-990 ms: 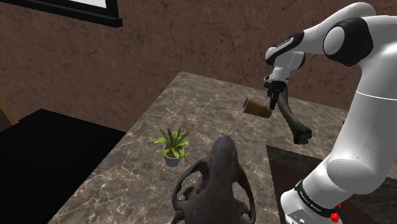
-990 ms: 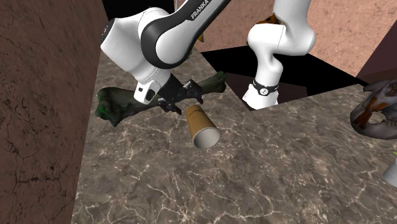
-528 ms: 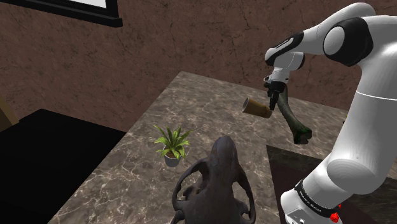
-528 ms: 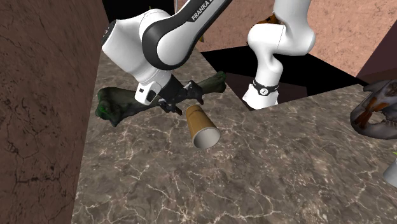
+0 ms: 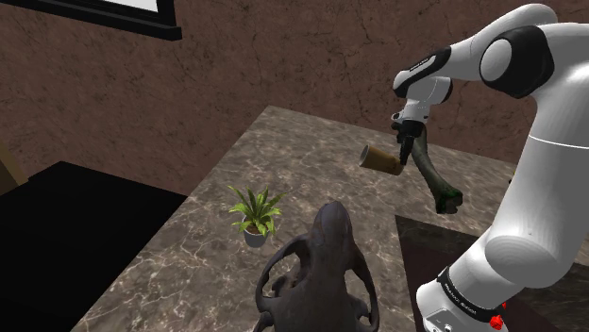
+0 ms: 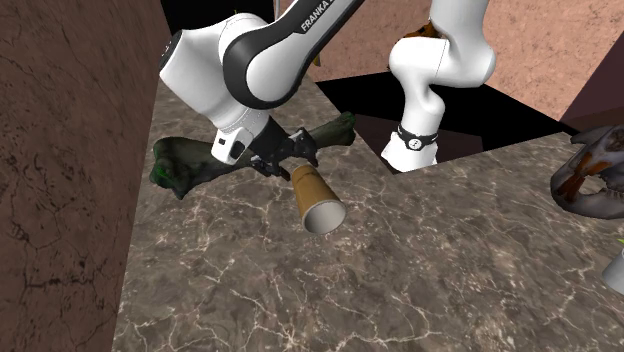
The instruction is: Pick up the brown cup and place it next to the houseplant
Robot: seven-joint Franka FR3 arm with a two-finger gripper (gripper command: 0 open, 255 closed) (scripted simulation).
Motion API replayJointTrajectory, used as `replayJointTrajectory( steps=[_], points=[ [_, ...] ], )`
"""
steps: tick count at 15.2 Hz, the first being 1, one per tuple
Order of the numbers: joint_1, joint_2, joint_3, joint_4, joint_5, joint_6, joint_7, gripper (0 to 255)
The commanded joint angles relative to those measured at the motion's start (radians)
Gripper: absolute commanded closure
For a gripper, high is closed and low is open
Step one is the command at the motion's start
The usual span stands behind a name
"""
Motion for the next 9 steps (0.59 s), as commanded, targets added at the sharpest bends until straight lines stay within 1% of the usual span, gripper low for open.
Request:
replayJointTrajectory(
  steps=[1,3,9],
  points=[
    [0.001,0.001,0.001,-0.002,0.000,0.000,0.000,255],
    [0.000,0.002,0.001,-0.001,0.001,0.000,0.000,255],
    [0.009,-0.045,-0.010,0.030,-0.026,-0.065,0.025,255]
  ],
)
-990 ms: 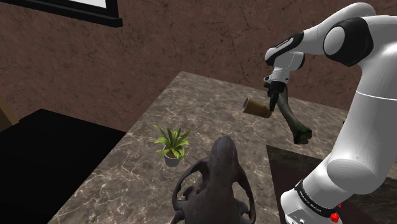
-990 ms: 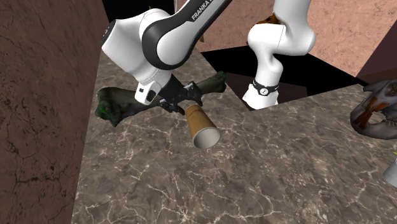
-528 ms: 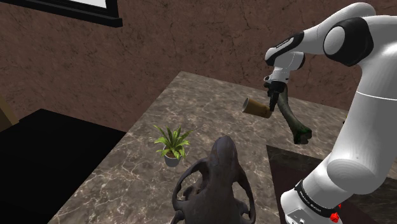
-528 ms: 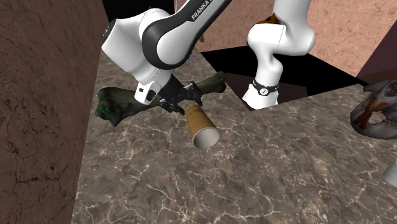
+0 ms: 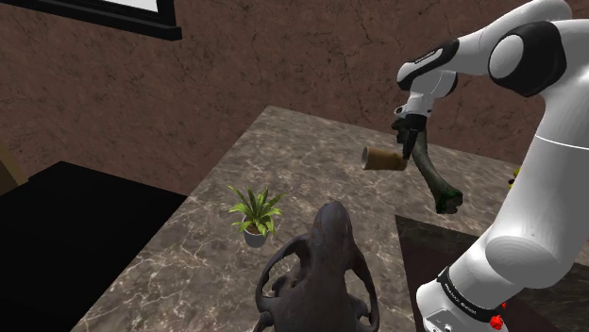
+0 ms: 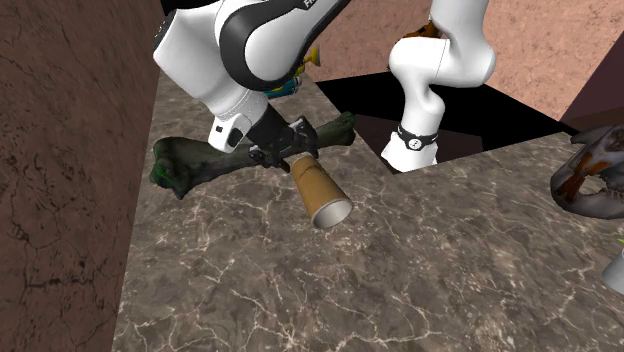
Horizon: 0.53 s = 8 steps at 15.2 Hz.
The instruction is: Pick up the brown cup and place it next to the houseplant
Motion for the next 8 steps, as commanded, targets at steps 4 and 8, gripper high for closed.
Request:
replayJointTrajectory(
  steps=[4,8],
  points=[
    [0.005,-0.032,-0.006,0.034,-0.018,-0.057,0.020,255],
    [0.009,-0.056,-0.010,0.063,-0.031,-0.103,0.034,255]
  ],
)
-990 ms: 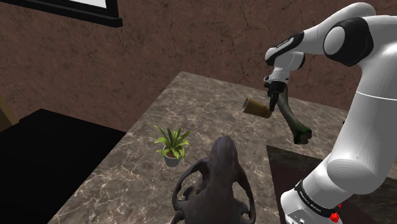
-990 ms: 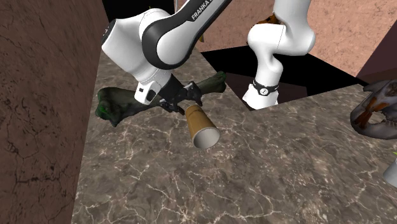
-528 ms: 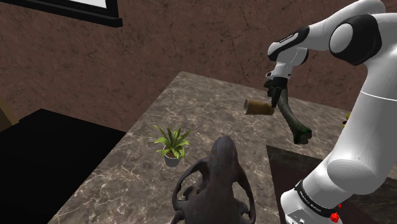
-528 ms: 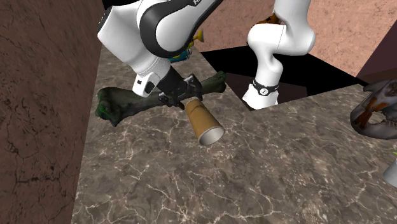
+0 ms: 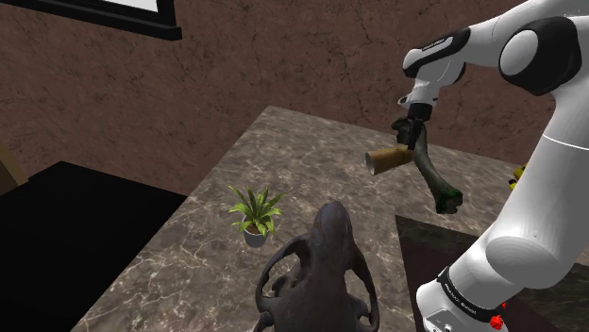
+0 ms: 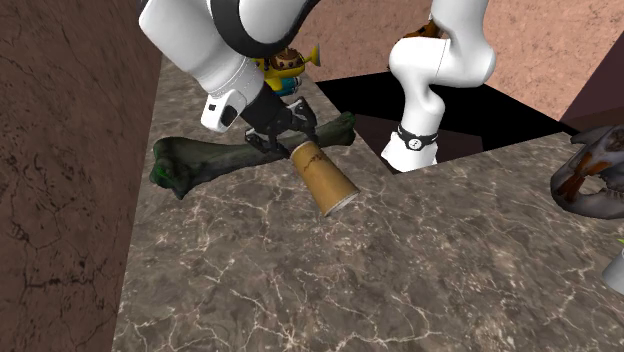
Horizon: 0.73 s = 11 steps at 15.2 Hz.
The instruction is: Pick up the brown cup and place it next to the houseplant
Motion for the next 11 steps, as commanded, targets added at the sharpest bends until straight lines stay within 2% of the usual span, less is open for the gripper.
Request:
replayJointTrajectory(
  steps=[1,9,10,11],
  points=[
    [0.003,-0.015,-0.002,0.013,-0.007,-0.024,0.009,255],
    [0.006,-0.050,-0.007,0.085,-0.025,-0.120,0.033,255],
    [0.007,-0.048,-0.006,0.075,-0.024,-0.108,0.032,255],
    [0.007,-0.048,-0.006,0.075,-0.024,-0.108,0.032,0]
  ],
)
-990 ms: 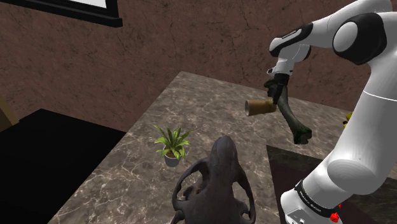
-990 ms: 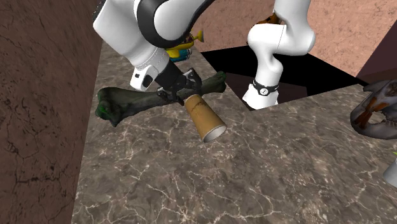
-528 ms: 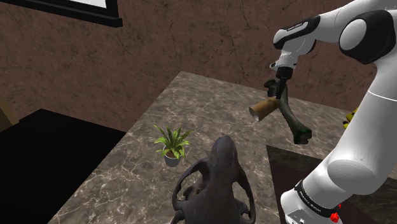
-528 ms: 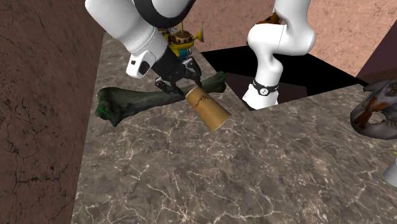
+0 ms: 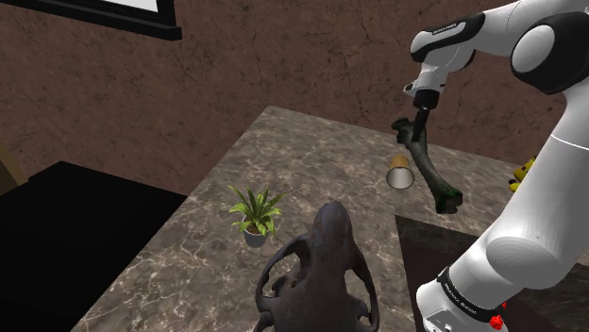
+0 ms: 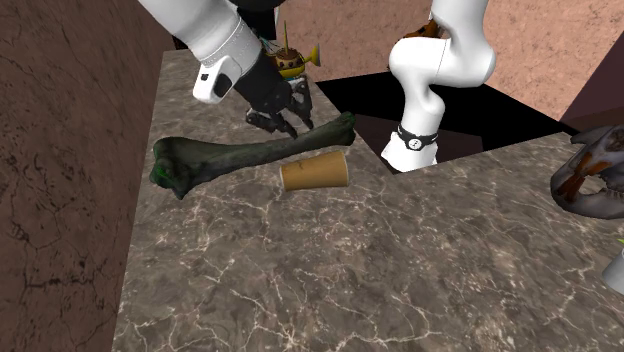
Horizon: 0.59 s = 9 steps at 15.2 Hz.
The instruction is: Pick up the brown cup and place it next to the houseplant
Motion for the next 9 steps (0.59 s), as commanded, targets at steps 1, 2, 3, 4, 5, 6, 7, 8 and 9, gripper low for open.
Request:
replayJointTrajectory(
  steps=[1,2,3,4,5,6,7,8,9],
  points=[
    [0.015,-0.037,0.018,-0.057,-0.068,0.083,-0.146,0],
    [0.027,-0.077,0.035,-0.119,-0.131,0.176,-0.287,0],
    [0.037,-0.117,0.048,-0.184,-0.189,0.276,-0.426,0],
    [0.044,-0.156,0.059,-0.251,-0.239,0.382,-0.563,0],
    [0.050,-0.192,0.065,-0.317,-0.282,0.493,-0.703,0],
    [0.053,-0.224,0.067,-0.382,-0.315,0.608,-0.846,0],
    [0.056,-0.250,0.064,-0.443,-0.337,0.726,-0.998,0],
    [0.061,-0.263,0.058,-0.481,-0.342,0.805,-1.103,0],
    [0.061,-0.255,0.055,-0.488,-0.338,0.819,-1.106,0]
  ],
)
